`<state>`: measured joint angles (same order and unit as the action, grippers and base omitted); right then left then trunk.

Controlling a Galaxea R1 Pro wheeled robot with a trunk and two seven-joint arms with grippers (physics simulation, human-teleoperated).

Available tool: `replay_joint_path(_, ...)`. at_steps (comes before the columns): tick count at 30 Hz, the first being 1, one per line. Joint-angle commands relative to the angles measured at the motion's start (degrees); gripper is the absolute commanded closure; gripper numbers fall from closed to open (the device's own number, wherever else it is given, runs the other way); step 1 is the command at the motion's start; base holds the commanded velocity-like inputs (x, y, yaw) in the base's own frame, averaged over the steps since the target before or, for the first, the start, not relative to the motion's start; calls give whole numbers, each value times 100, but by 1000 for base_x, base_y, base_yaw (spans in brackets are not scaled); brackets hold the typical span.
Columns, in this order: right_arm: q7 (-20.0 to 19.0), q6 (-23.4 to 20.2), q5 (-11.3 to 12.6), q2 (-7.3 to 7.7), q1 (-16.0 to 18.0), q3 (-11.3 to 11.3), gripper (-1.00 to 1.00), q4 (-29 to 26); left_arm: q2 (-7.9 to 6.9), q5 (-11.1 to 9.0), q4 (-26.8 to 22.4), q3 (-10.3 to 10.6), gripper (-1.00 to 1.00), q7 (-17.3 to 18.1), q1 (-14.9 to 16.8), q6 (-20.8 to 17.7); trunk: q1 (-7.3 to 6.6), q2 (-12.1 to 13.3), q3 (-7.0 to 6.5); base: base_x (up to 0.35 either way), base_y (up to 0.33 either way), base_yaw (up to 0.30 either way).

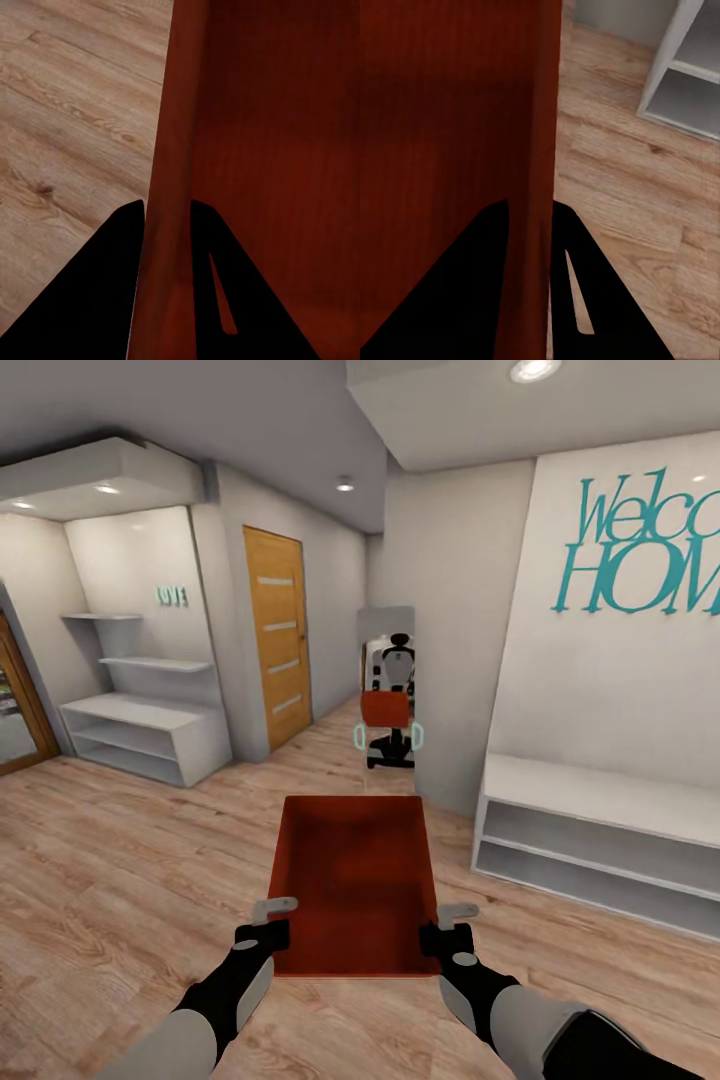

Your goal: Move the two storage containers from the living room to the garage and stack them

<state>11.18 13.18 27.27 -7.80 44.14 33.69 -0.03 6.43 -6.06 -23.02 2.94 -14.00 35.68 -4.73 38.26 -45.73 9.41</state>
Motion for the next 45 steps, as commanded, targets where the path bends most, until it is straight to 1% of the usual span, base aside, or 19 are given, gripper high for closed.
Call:
replay_joint_path(1,7,35,-28,147,6,-398,100,-24,-107,-106,0,-382,100,-68,2,-36,4,-5,6,323,0,218)
replay_joint_path(6,7,35,-28,147,6,-398,100,-24,-107,-106,0,-382,100,-68,0,-36,4,-5,-3,323,0,162)
replay_joint_path(19,7,35,-28,147,6,-398,100,-24,-107,-106,0,-382,100,-68,0,-36,4,-5,-4,323,0,36)
replay_joint_path(45,-2,35,-28,147,6,-398,100,-24,-107,-106,-8,-382,100,-68,0,-36,4,-5,-4,323,0,271)
